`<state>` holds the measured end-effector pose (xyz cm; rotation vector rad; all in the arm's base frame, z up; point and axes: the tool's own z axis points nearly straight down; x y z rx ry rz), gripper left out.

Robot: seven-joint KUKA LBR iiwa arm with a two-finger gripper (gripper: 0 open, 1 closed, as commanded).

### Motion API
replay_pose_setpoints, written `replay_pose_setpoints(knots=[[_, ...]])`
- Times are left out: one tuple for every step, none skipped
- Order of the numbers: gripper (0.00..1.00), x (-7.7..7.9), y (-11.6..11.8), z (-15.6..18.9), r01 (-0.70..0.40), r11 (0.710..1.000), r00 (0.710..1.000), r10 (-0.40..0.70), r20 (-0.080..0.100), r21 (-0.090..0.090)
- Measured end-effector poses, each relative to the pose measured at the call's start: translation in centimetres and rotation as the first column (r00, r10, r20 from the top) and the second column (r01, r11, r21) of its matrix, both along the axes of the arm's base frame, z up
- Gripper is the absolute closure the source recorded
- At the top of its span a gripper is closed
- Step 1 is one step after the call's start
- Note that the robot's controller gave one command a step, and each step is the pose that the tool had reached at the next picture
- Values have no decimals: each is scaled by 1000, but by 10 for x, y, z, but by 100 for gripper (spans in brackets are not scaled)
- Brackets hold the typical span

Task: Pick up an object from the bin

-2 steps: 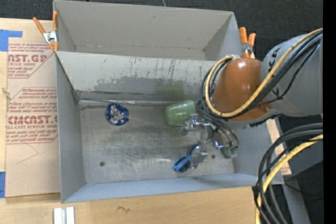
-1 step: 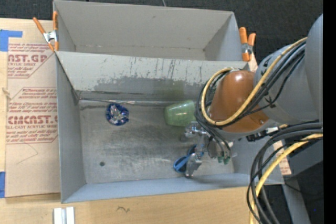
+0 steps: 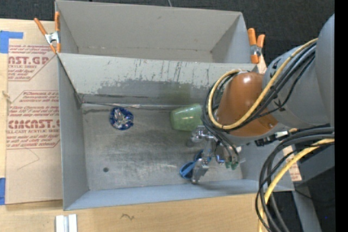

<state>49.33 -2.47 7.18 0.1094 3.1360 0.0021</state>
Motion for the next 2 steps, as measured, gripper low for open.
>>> replay_pose_setpoints(knots=[[100,0,0,2,0,1000,1000,0,-3,1],[100,2,1,65,-1,1000,1000,1,2,0]])
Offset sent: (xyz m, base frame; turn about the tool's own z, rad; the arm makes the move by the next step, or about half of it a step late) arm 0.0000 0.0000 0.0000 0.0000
